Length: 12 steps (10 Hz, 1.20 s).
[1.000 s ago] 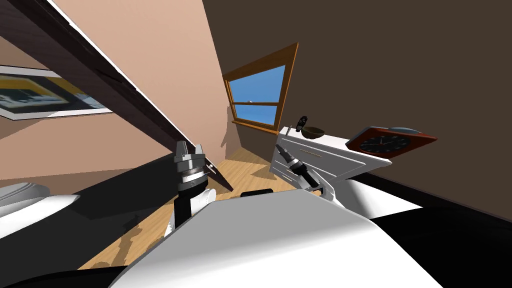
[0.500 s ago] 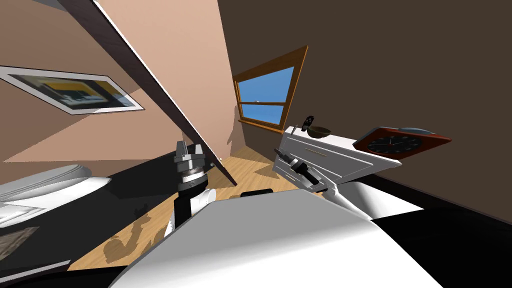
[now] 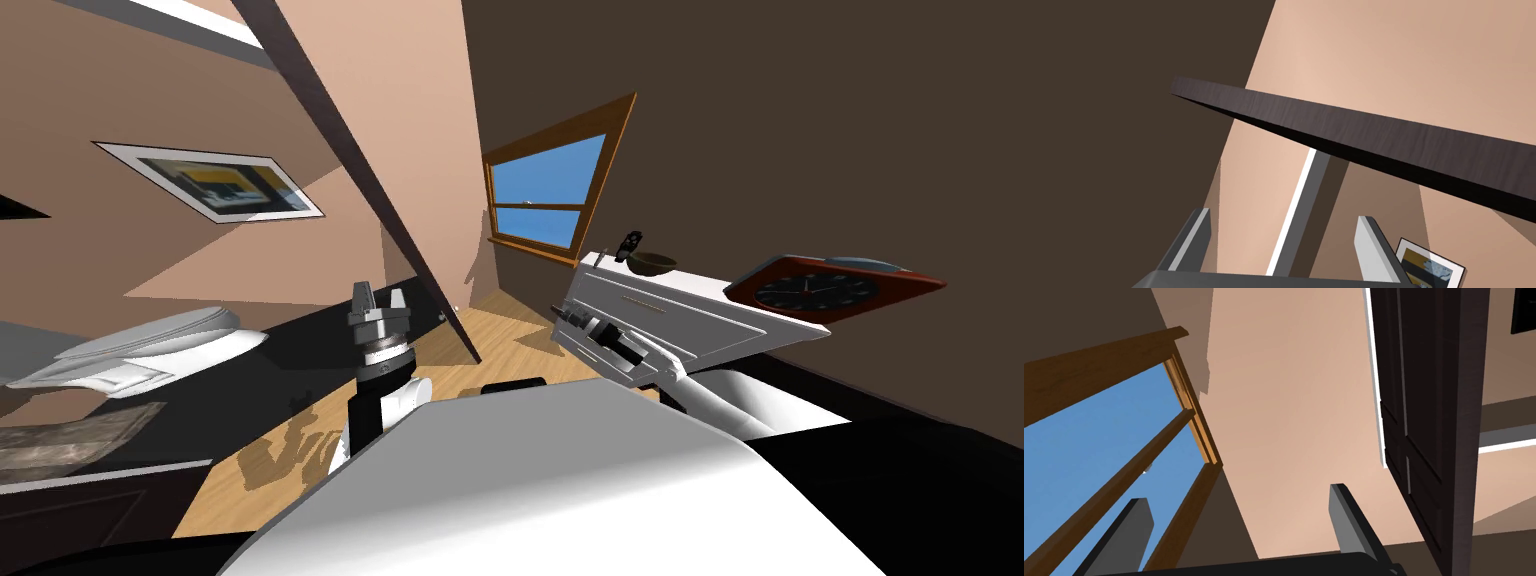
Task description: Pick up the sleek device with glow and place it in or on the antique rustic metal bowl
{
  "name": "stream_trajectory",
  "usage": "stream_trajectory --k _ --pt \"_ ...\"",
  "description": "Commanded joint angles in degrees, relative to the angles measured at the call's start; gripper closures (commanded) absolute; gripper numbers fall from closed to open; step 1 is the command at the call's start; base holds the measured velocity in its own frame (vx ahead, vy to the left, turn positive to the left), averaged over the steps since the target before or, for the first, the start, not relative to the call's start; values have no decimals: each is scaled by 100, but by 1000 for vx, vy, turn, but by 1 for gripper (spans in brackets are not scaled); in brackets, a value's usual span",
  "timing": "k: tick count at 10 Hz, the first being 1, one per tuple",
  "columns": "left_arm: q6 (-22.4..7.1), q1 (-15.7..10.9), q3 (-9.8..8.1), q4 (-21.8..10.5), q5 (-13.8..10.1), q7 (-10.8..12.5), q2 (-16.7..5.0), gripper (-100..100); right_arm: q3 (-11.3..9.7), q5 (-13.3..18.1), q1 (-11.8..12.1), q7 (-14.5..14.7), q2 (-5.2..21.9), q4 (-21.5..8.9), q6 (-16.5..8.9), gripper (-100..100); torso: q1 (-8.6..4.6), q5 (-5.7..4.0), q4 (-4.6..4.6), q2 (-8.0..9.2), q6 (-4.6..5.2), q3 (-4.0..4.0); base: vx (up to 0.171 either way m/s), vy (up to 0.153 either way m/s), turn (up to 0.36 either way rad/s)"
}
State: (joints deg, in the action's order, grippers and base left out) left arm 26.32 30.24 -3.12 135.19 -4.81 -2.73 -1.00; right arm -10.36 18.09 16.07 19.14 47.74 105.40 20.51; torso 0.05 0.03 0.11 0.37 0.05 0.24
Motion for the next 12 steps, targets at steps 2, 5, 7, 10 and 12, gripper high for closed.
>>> stream_trajectory --k 2,5,7,10,12 --pt "0 -1 0 0 0 0 0 0 -91 214 -89 220 463 -290 64 -100 2 -1 0 1 -4 0 -79 53 158" --pt "0 0 0 0 0 0 0 0 -174 409 -175 417 903 -566 158 -100 -9 -3 -5 -18 -5 -11 -35 35 103" --pt "0 0 0 0 0 0 0 0 -257 609 -257 613 1217 -844 264 -100 0 -2 -3 -11 -4 -7 -62 56 155" --pt "0 0 0 0 0 0 0 0 -340 813 -336 807 1666 -1124 381 -100 -10 -3 -4 -18 -4 -11 -34 30 107" --pt "0 0 0 0 0 0 0 0 -421 1020 -411 999 2018 -1405 509 -100 -10 -3 -4 -16 -3 -9 -43 31 158"
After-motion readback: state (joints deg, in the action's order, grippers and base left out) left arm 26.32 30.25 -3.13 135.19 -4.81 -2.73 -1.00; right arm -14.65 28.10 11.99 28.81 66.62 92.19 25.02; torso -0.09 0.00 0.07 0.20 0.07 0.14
